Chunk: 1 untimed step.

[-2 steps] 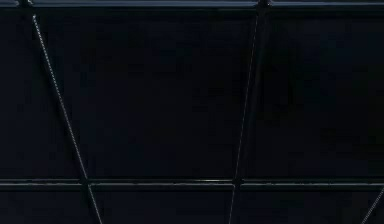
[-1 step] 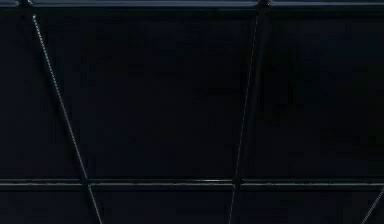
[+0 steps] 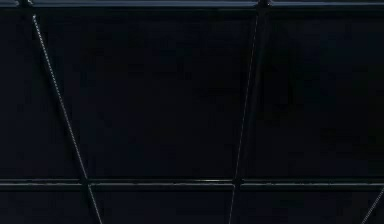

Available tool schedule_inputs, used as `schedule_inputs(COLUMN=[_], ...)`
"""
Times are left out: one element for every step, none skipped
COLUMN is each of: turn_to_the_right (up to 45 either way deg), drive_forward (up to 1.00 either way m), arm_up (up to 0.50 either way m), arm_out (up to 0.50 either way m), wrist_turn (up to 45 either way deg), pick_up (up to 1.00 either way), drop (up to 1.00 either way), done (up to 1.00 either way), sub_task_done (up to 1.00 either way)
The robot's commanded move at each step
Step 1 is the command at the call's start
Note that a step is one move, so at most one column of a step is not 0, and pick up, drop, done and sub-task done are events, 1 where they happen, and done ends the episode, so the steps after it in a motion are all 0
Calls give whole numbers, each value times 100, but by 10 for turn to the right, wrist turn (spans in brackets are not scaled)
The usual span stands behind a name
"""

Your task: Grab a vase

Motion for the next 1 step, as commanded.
schedule_inputs(turn_to_the_right=[0], drive_forward=[0], arm_up=[0], arm_out=[0], wrist_turn=[450], pick_up=[0], drop=[0], done=[0], sub_task_done=[0])
